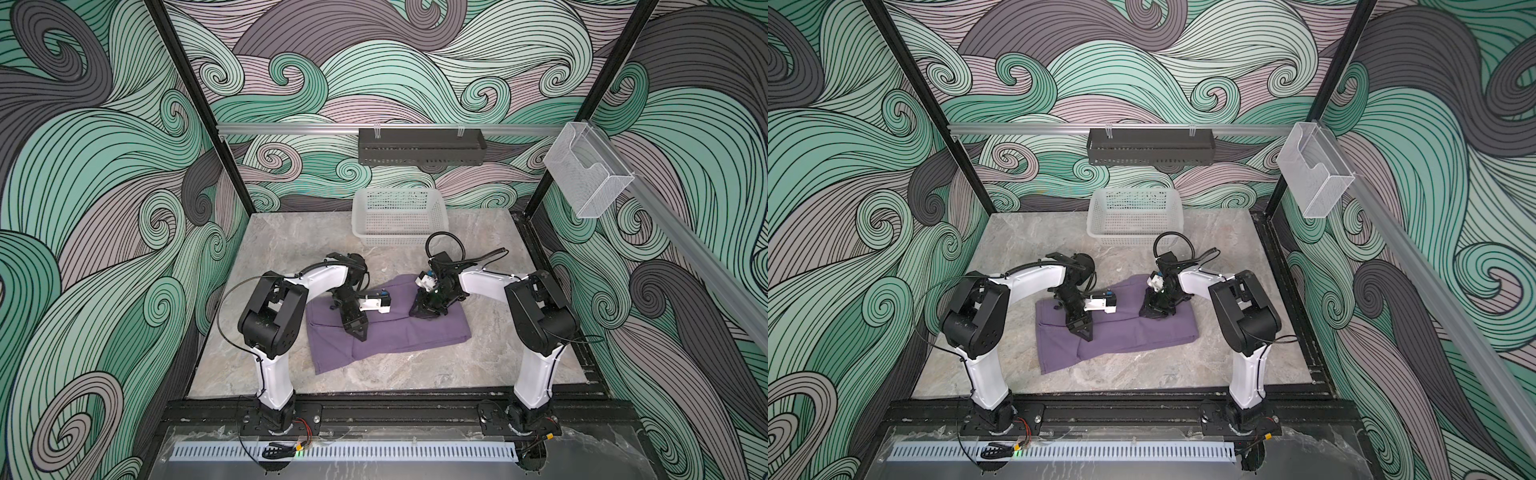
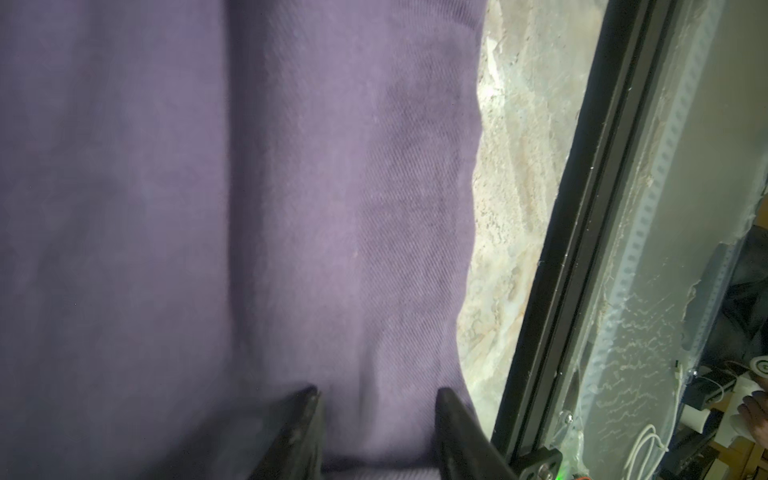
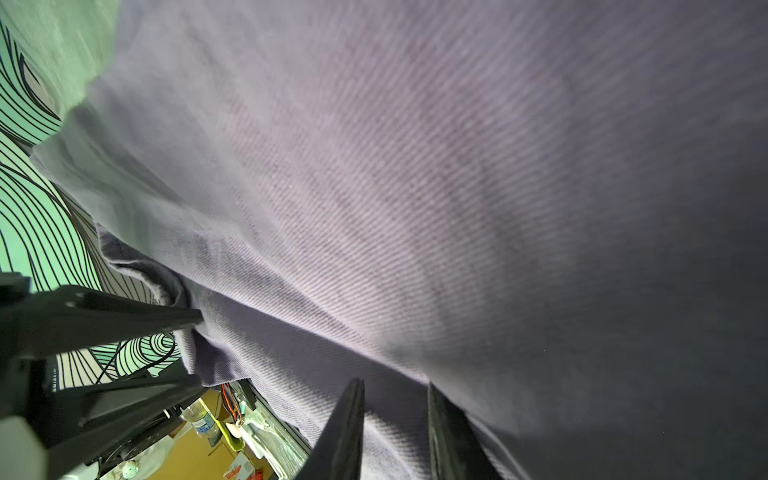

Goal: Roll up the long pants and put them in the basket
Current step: Adjust the long pant at the center of the board.

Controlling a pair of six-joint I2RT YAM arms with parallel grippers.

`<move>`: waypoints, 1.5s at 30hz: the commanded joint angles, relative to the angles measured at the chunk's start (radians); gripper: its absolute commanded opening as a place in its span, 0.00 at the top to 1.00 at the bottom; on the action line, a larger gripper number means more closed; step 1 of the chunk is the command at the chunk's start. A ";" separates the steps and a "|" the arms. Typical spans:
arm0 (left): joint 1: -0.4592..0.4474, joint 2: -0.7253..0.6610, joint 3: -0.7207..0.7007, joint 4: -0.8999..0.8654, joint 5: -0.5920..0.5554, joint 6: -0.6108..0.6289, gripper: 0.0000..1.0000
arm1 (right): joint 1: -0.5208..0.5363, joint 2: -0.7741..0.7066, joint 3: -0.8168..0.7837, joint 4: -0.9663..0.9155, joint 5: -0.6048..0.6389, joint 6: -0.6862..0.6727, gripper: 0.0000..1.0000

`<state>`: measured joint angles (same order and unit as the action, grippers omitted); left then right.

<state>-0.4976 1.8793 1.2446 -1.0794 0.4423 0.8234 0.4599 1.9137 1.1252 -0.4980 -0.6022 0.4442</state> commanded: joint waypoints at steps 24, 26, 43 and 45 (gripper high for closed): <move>0.138 -0.439 -0.333 -0.157 -0.429 -0.120 0.60 | -0.189 -0.085 -0.162 -0.132 0.200 -0.107 0.71; 0.157 -0.437 -0.319 -0.147 -0.427 -0.135 0.60 | -0.170 -0.143 -0.235 -0.119 0.172 -0.078 0.71; 0.182 -0.450 -0.245 -0.105 -0.404 -0.215 0.60 | 0.697 -0.560 -0.377 -0.111 0.070 0.391 0.73; 0.183 -0.450 -0.241 -0.110 -0.390 -0.223 0.59 | 0.709 -0.535 -0.275 -0.166 0.063 0.323 0.71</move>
<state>-0.3214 1.4487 0.9657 -1.1812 0.0322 0.6338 1.1515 1.3659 0.7433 -0.6094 -0.5224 0.7856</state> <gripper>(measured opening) 0.405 0.283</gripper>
